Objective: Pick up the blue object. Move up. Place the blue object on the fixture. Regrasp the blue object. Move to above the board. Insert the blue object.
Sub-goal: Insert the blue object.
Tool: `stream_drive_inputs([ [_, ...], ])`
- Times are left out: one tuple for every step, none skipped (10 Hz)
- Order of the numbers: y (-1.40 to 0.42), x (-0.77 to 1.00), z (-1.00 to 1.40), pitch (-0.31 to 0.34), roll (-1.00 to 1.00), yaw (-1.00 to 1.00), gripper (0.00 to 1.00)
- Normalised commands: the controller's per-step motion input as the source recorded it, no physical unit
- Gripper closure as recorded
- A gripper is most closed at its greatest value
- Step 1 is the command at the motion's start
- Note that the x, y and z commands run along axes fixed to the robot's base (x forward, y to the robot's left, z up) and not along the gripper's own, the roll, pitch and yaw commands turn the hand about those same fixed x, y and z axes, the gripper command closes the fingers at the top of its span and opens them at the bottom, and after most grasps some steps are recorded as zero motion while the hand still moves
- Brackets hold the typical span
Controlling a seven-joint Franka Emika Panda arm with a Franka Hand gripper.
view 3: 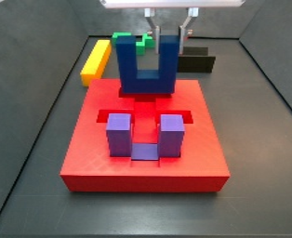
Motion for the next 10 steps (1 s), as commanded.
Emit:
stream_drive_inputs([
  [-0.17,-0.05,-0.15,-0.014,0.0,0.19,1.0],
  [-0.04,0.0,-0.22,0.0,0.07,0.09,1.0],
  [0.0,0.02,-0.4,0.001,0.16,0.1,1.0],
  [0.07,0.07,-0.41,0.014,0.15,0.11,1.0],
  [0.08,0.06,-0.28,0.029,0.1,0.06,1.0],
  [0.14,0.07,-0.14,0.054,0.05,0.0,1.0],
  [0.17,0.09,-0.05,0.074,0.03,0.0,1.0],
  [0.14,0.12,-0.04,0.076,0.02,0.0,1.0],
  [0.16,0.11,0.0,0.08,0.0,0.0,1.0],
  [0.17,0.06,0.0,0.079,0.0,0.0,1.0],
])
